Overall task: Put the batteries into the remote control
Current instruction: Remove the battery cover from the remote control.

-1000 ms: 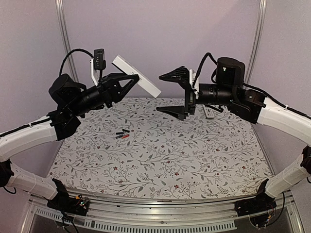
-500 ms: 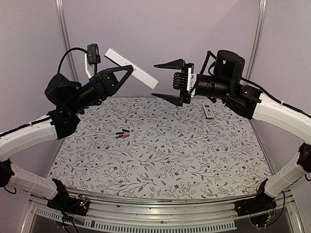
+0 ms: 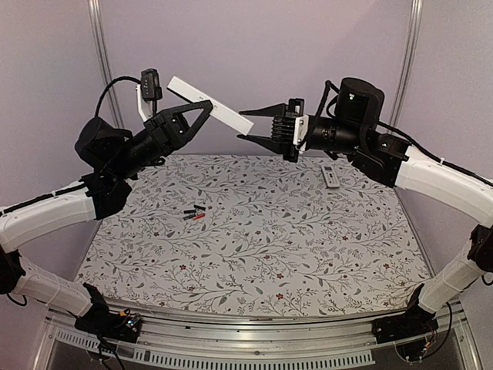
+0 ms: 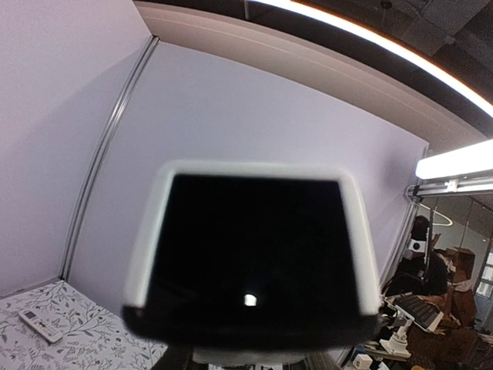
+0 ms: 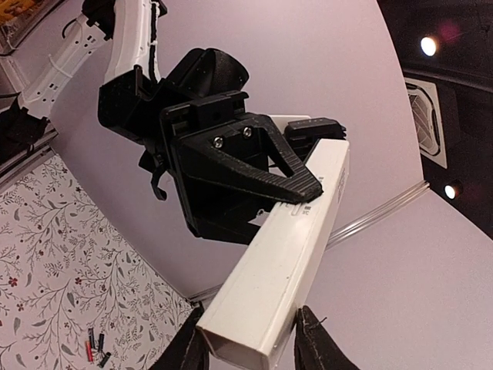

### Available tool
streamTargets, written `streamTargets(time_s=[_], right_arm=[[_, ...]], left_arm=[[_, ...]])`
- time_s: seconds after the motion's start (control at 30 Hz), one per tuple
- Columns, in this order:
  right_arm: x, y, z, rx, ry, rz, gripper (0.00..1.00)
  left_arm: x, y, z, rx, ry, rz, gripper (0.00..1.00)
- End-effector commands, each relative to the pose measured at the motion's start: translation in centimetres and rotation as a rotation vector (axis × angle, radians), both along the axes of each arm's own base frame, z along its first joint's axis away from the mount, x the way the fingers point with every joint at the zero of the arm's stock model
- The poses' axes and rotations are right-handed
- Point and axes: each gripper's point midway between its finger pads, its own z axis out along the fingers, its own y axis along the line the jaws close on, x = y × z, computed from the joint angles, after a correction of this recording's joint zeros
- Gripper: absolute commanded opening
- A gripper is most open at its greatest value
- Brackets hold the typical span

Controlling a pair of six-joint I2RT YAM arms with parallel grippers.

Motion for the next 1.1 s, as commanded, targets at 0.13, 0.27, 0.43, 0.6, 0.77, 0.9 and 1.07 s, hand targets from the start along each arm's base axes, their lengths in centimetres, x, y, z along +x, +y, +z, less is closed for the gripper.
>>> streamTargets(time_s=[0.13,0.27,0.43,0.6,0.77,0.9,1.07], right_arm=[[-0.3,0.6,-0.5,-0.014,0.038,0.019,0.22],[0.0,0.5,-1.1,-0.032,0.057,-0.006,0.08],[0.4,0.3,-1.7,-0.056,0.079,-0.03,0.0],[0.5,0.2,-1.9,-0.056,0.083,-0.04,0.66],[-0.3,0.3,-0.8,-0.014,0.066,0.005,0.85],[-0.5,0.9,0.2,0.029,0.051,0.039,0.86],[-0.2,2.4,0.4,0.042,0.036,0.058,0.8]], left_arm=[[0.3,0.6,0.8,-0.019,-0.022,0.015,0.0],[0.6,1.0,0.6,-0.02,-0.018,0.028,0.0],[0.7,1.2,0.6,-0.021,-0.017,0.034,0.0],[0.8,1.2,0.3,-0.012,-0.011,0.035,0.0],[1.0,1.1,0.0,-0.008,-0.003,0.036,0.0],[1.1,0.9,-0.1,-0.01,0.002,0.03,0.0],[1.1,0.7,-0.2,-0.009,0.008,0.018,0.0]])
